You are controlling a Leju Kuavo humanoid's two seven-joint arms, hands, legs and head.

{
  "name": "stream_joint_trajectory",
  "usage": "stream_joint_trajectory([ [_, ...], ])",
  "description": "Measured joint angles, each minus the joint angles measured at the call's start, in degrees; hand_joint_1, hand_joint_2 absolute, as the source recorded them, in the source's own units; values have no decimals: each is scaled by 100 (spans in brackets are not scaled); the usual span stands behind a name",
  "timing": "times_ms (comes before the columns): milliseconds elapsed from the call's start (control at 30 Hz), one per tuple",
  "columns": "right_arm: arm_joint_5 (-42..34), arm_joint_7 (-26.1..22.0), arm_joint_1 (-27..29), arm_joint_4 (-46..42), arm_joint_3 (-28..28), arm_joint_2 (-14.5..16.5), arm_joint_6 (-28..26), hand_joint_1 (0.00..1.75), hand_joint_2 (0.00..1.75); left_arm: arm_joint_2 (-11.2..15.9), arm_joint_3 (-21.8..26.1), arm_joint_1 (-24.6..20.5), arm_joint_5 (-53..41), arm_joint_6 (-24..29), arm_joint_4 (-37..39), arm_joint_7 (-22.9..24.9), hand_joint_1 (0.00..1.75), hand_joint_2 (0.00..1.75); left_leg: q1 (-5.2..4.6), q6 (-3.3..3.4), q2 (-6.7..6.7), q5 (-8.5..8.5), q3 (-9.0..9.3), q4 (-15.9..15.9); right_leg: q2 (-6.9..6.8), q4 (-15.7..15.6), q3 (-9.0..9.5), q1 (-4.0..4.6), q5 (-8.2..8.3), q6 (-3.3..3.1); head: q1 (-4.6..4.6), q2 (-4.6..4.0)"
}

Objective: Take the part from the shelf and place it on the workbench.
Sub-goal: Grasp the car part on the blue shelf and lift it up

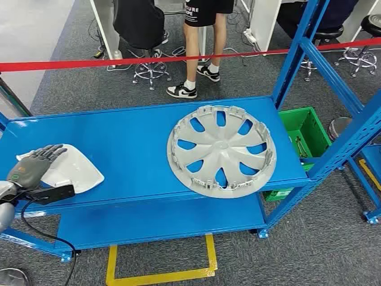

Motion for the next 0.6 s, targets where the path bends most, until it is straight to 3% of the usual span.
stream_joint_trajectory([
  [267, 15, 1, 8, 2, 0, 13, -32, 0, 0, -161, -259, -136, -17, 65, 209, 66, 175, 175, 1, -1, 2, 6, 0, 0, 7, 0, 31, 0, 4, 0, -2, 0],
  [600, 38, -4, 13, 4, 0, 24, -33, 0, 0, -175, -420, -159, -19, 117, 269, 110, 175, 175, 1, -1, 2, 5, 1, 0, 11, 0, 29, 1, 4, 0, -1, 0],
])
